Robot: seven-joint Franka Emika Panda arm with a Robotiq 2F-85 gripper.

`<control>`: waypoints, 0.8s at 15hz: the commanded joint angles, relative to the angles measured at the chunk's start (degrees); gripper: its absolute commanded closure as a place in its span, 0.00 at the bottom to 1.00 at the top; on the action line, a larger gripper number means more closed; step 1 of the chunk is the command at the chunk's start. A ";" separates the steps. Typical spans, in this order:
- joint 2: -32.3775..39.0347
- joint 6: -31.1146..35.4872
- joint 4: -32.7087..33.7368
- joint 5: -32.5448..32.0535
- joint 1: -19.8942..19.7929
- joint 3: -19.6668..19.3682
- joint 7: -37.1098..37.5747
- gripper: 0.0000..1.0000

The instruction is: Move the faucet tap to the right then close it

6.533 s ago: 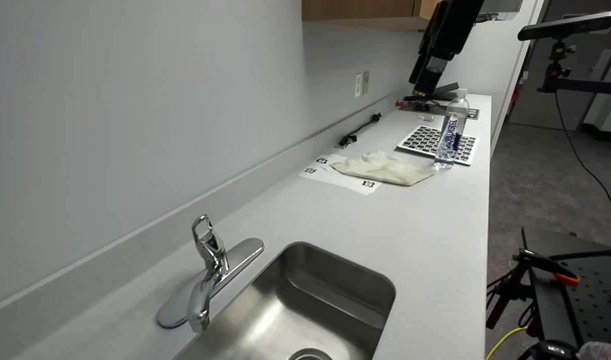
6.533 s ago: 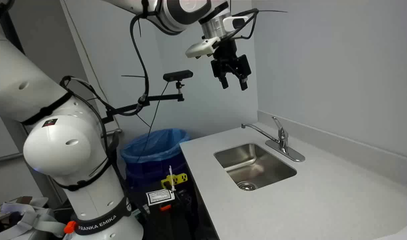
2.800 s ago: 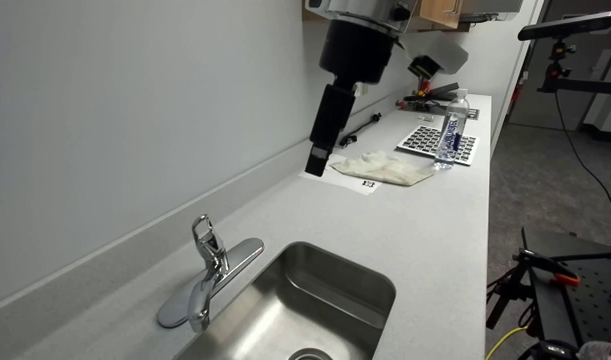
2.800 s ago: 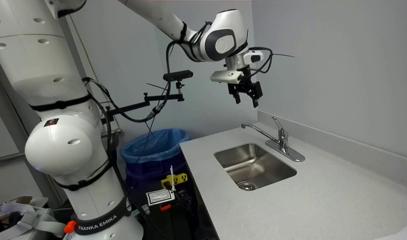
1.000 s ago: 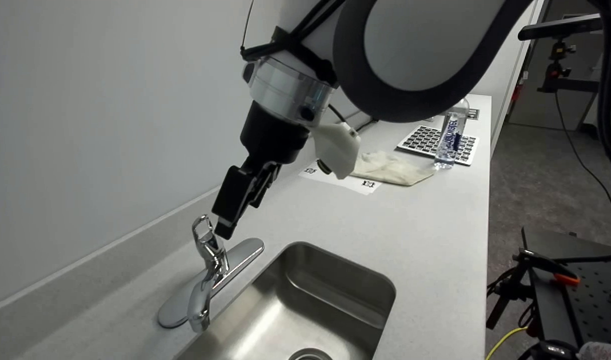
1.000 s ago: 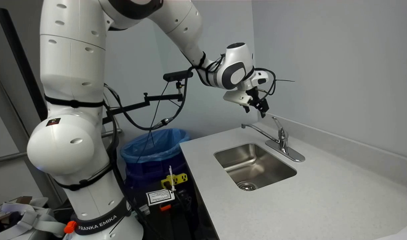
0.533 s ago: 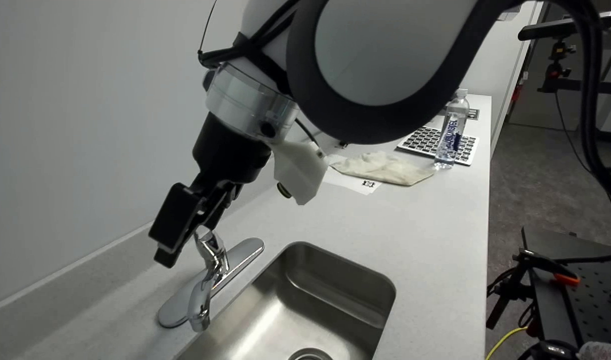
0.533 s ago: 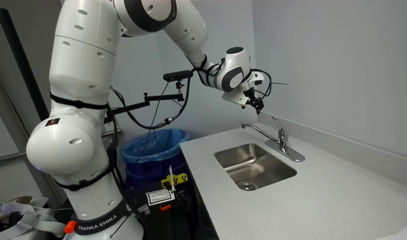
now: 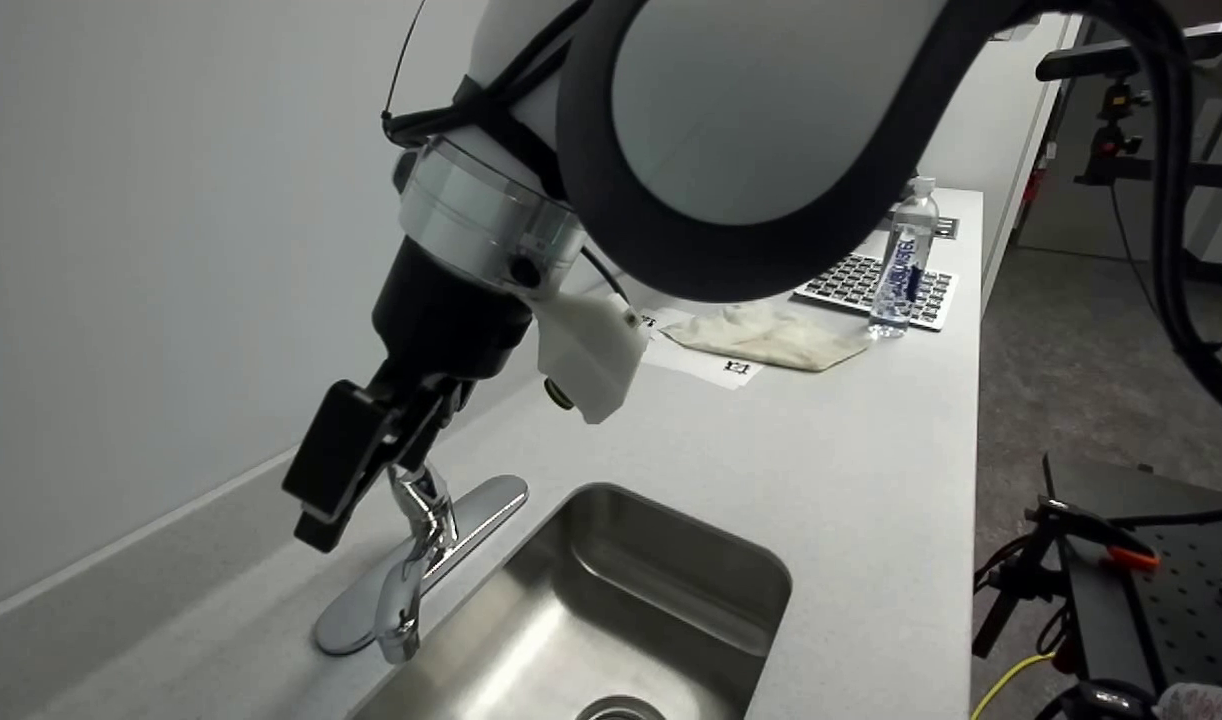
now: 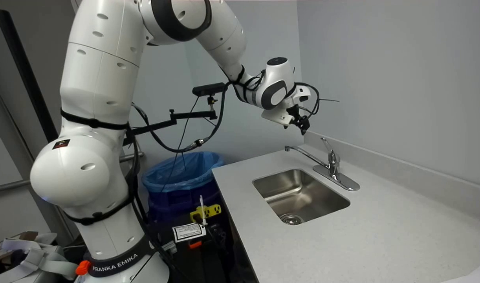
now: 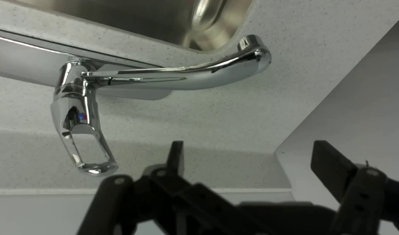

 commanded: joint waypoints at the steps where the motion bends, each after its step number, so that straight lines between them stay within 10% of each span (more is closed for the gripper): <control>1: 0.05 -0.05 0.14 -0.03 0.27 -0.24 0.16 0.00; 6: 2.06 1.03 1.75 -0.83 0.35 -0.70 -0.55 0.00; 7: 2.54 1.35 2.11 -1.20 0.58 -0.97 -0.56 0.25; 12: 5.28 3.49 3.99 -3.27 1.89 -1.95 -0.34 0.58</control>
